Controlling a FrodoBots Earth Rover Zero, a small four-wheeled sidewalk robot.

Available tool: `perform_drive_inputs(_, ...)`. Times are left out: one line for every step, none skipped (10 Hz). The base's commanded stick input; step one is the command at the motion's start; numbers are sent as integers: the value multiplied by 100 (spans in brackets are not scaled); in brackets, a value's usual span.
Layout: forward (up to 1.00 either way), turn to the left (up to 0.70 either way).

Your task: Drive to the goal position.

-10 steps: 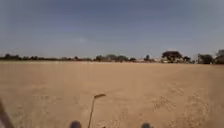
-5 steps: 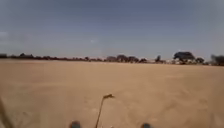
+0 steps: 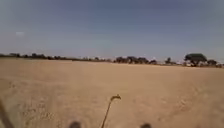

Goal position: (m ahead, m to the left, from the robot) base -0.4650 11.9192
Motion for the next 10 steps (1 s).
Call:
perform_drive_inputs(0, 45)
perform_drive_inputs(0, 45)
perform_drive_inputs(0, 45)
perform_drive_inputs(0, 45)
perform_drive_inputs(0, 45)
perform_drive_inputs(53, 35)
perform_drive_inputs(100, 27)
perform_drive_inputs(100, 27)
perform_drive_inputs(100, 27)
perform_drive_inputs(100, 27)
